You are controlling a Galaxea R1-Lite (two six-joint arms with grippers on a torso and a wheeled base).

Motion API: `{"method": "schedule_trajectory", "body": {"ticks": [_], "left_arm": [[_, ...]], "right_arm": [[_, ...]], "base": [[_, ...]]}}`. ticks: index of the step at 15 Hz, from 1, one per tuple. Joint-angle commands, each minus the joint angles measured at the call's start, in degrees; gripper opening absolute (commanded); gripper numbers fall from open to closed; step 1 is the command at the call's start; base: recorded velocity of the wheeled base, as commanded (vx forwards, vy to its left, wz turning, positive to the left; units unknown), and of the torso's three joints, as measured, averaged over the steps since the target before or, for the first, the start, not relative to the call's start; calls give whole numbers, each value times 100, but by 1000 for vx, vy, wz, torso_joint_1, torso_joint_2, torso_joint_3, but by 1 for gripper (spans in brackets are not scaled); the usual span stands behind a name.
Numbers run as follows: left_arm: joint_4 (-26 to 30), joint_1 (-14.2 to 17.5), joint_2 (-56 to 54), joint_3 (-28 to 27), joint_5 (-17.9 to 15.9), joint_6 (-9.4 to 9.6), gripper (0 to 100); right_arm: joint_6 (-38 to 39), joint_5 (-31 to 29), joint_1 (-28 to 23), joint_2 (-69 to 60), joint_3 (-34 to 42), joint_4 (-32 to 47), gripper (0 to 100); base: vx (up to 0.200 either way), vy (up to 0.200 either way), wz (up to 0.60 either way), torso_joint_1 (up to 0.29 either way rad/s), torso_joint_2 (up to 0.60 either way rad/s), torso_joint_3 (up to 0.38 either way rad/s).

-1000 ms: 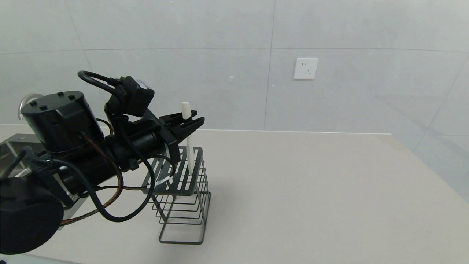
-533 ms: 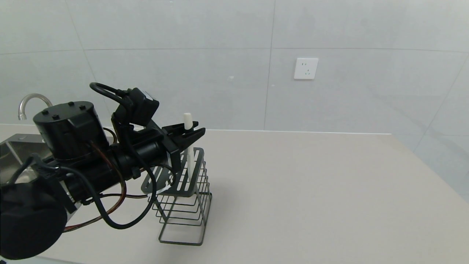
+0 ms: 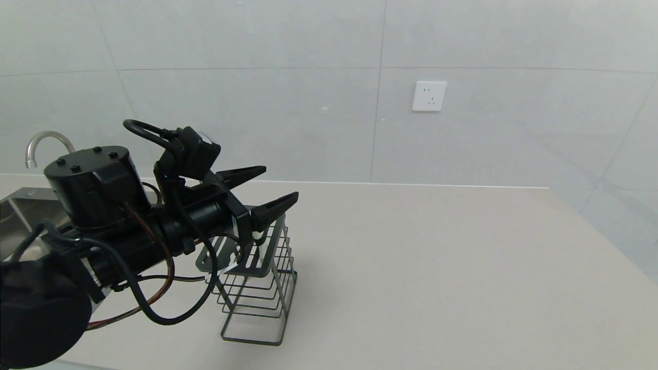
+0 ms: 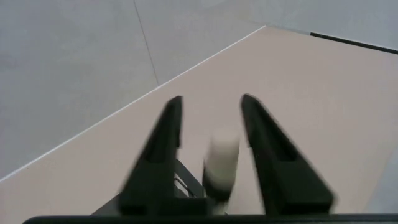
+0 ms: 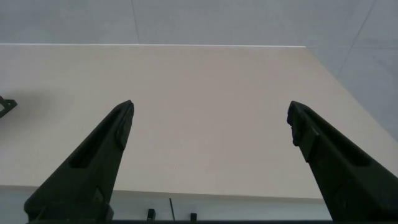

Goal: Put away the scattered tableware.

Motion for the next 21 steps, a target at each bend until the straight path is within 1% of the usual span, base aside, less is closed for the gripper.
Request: {"method": "schedule_trajectory", "body": {"ticks": [1,5,6,8,9,10,11,12,13,14,15,16,18,19,21], "left_arm": [[3,37,-18,7,6,16,100],[-6,46,-203,7,6,52,100],[-15,46,-361,16,6,34,100],[-68,90,-818,200,6,16,100],[-94,239,-1205,385,-3,8,100],[-85,318,-1451,499,-3,-1,100],[-68,538,-1952,710,-3,-27,100],[-50,679,-2286,824,-3,-107,100],[-41,723,-2470,868,-3,-186,100],[-24,766,-2848,965,6,-370,100],[-24,828,-3024,1018,6,-449,100],[-15,995,-3235,1114,6,-555,100],[-24,1232,-3499,1431,6,-678,100],[-24,1259,-3630,1554,6,-722,100],[-15,1347,-4114,1791,-3,-731,100]], "right_arm": [[-3,2,1,9,1,4,100],[-3,2,1,9,1,4,100],[-3,2,1,9,1,4,100],[-3,2,1,9,1,-5,100],[-3,2,1,9,1,-5,100],[-3,2,1,0,1,-5,100],[-3,2,1,9,1,4,100],[-3,2,1,9,1,-5,100],[-3,2,1,0,1,-5,100],[-3,2,1,9,1,4,100],[-3,2,1,9,1,4,100],[-3,2,1,0,1,-5,100],[-3,2,1,9,1,4,100],[-3,2,1,0,1,-5,100],[-3,2,1,0,1,-5,100]], "base": [[0,0,0,0,0,0],[0,0,0,0,0,0],[0,0,0,0,0,0],[0,0,0,0,0,0],[0,0,0,0,0,0],[0,0,0,0,0,0],[0,0,0,0,0,0],[0,0,0,0,0,0],[0,0,0,0,0,0],[0,0,0,0,0,0],[0,0,0,0,0,0],[0,0,0,0,0,0],[0,0,0,0,0,0],[0,0,0,0,0,0],[0,0,0,0,0,0]]}}
